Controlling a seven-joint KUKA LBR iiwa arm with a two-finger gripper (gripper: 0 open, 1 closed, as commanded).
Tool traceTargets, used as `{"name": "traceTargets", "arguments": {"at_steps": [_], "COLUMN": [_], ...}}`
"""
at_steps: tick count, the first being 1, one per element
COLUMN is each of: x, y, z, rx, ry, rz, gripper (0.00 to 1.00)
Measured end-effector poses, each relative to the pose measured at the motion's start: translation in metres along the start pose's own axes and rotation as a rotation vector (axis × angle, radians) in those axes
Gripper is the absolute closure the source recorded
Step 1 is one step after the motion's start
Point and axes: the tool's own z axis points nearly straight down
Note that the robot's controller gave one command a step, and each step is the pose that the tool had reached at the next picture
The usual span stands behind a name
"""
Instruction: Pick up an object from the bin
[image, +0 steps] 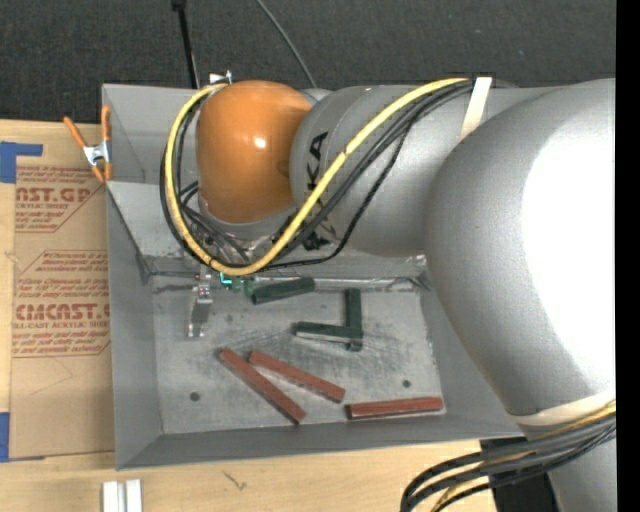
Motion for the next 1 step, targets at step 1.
{"name": "traceTargets", "arguments": {"at_steps": [1], "x": [-0.0021], "y": [-0.0013], "z": [-0.0054], "rx": [-0.001], "ry": [-0.008], "rz": [0.002], "gripper": [0.0]}}
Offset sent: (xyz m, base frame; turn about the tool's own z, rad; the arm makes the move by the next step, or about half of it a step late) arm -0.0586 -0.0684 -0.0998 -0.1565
